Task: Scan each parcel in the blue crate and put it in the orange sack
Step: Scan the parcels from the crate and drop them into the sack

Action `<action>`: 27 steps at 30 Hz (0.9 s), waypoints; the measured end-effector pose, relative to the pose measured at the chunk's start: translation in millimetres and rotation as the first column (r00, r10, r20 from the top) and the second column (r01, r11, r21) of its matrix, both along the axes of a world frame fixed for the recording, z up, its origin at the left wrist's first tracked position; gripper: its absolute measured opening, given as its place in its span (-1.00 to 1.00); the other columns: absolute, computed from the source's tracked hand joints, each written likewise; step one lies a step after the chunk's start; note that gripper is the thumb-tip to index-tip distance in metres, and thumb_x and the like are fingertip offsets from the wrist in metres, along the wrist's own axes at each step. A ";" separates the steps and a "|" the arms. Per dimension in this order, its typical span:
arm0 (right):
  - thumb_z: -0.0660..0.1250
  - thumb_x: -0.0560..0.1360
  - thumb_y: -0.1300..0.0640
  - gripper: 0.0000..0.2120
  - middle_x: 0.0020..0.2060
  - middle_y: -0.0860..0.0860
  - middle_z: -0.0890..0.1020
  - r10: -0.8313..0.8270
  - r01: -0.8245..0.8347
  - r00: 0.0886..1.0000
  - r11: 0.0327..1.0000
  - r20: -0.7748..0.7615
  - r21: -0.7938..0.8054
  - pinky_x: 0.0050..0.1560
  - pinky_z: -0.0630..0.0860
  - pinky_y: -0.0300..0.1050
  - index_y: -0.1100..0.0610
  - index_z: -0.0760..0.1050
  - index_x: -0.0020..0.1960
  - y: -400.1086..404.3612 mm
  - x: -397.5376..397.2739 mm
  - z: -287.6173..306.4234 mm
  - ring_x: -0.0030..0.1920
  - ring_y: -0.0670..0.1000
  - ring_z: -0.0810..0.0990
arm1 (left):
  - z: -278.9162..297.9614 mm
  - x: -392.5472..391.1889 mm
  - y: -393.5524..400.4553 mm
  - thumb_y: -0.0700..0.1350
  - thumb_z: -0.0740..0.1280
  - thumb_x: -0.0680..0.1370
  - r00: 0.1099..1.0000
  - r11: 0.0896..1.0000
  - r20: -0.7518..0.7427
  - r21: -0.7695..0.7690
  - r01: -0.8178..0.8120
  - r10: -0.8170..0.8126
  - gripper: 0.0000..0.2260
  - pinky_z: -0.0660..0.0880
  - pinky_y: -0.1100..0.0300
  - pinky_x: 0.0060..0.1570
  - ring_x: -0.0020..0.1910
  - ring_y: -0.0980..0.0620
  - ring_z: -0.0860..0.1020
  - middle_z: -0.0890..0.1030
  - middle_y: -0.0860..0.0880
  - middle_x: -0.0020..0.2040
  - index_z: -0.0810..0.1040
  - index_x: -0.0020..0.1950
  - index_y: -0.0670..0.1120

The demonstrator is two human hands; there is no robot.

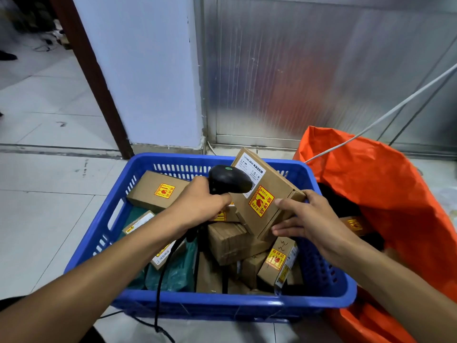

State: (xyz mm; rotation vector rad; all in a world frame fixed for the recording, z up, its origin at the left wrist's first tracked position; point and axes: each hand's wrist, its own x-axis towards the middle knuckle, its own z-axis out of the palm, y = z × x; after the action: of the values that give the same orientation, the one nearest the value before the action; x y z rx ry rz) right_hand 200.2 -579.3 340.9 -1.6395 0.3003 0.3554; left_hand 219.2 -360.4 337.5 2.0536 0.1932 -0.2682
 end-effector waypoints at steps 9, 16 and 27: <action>0.44 0.54 0.18 -0.63 -0.05 0.18 0.72 -0.002 0.002 1.000 1.000 0.004 -0.020 -0.04 0.68 0.13 0.14 0.39 0.28 0.7 1.6 -3.2 -0.19 0.21 0.74 | 1.3 0.1 1.6 -0.07 0.34 0.35 1.000 1.000 0.010 0.020 0.007 -0.007 -0.88 0.56 0.00 -0.14 -0.27 -0.01 0.56 0.63 -0.14 -0.22 0.59 -0.20 -0.08; 0.44 0.54 0.17 -0.62 -0.03 0.18 0.72 -0.006 0.006 1.000 1.000 0.004 -0.021 0.00 0.67 0.18 0.14 0.39 0.28 1.0 1.8 -5.8 -0.19 0.22 0.74 | 4.2 -1.4 1.8 -0.04 0.33 0.32 1.000 0.999 0.000 0.034 -0.004 0.004 -0.89 0.53 0.03 -0.17 -0.31 -0.01 0.55 0.60 -0.12 -0.29 0.55 -0.27 -0.07; 0.44 0.54 0.17 -0.63 -0.05 0.17 0.72 -0.002 0.002 1.000 1.000 0.006 -0.028 -0.02 0.68 0.16 0.14 0.40 0.28 0.9 0.7 -6.0 -0.19 0.21 0.74 | 3.4 -1.1 0.5 -0.15 0.36 0.46 1.000 0.999 0.005 0.042 -0.005 0.004 -0.90 0.54 0.05 -0.17 -0.34 0.01 0.54 0.60 -0.09 -0.32 0.57 -0.26 -0.08</action>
State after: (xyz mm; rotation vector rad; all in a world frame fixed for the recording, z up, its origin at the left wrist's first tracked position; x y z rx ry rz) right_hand 201.0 -578.4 334.9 -1.6678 0.3039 0.3460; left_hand 218.1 -359.8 340.9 2.0945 0.2022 -0.2586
